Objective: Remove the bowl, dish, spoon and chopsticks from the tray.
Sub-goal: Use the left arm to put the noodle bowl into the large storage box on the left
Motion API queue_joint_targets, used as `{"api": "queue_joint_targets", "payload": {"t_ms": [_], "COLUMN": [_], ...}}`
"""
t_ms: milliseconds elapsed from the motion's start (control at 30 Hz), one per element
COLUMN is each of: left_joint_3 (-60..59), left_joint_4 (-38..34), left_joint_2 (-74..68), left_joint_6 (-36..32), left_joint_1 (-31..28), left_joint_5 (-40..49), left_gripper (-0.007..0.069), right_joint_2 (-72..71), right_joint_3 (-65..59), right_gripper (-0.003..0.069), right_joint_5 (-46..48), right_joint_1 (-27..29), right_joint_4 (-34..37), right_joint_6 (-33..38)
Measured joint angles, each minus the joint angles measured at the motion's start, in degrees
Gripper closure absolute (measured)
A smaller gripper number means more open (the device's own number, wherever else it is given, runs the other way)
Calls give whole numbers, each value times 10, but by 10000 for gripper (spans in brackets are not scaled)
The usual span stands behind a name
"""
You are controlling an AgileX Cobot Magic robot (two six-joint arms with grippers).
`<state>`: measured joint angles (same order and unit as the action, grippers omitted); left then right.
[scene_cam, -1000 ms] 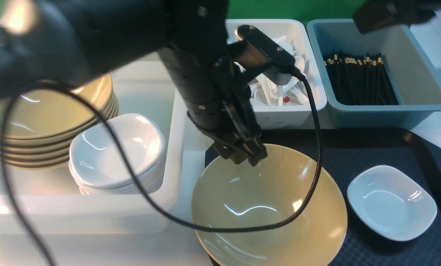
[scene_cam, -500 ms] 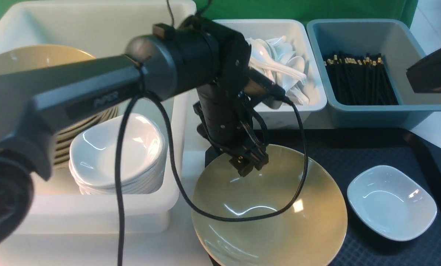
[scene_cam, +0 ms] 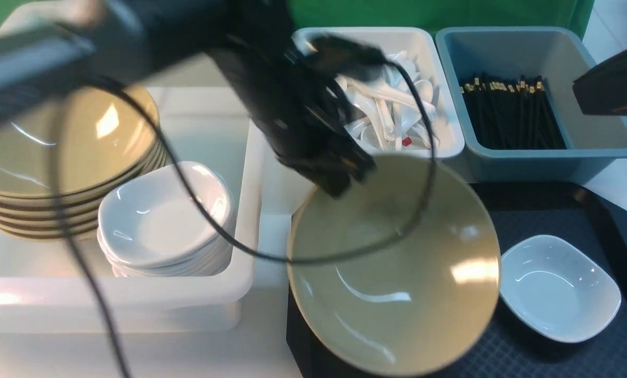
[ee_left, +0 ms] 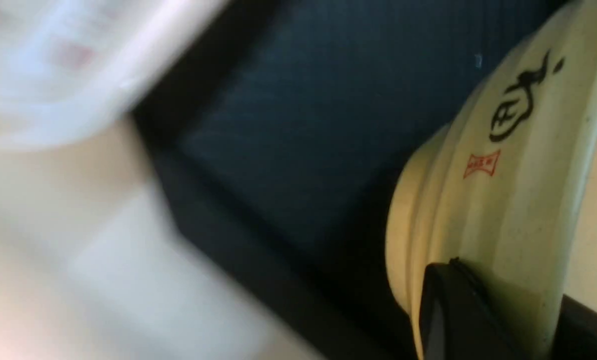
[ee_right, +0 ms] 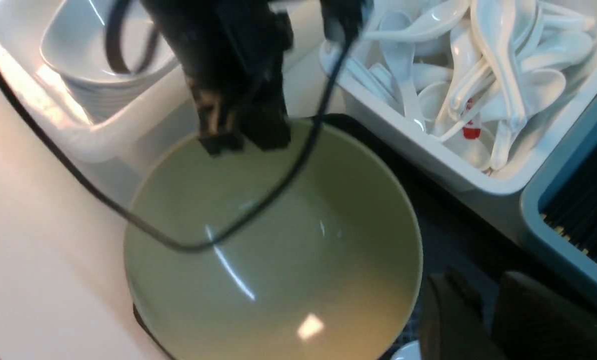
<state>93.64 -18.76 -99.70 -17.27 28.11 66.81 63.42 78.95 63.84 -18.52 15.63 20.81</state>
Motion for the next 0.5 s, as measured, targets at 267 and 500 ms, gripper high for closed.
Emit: {"api": "queue_joint_targets", "payload": {"t_ms": [267,500], "left_joint_3": [-38,-107], "left_joint_4": [-37,-99], "left_joint_2": [202,241], "left_joint_6": [2,14], "left_joint_1": [-287,-541], "left_joint_5": [45,16], "left_gripper": [620,619], "right_joint_2": [69,133], "right_joint_3": [72,117], "right_gripper": [547,596], "right_joint_5": [-12,-31], "right_joint_1": [-154,-254], "right_joint_4": [-1,1], "right_joint_6": [27,65]}}
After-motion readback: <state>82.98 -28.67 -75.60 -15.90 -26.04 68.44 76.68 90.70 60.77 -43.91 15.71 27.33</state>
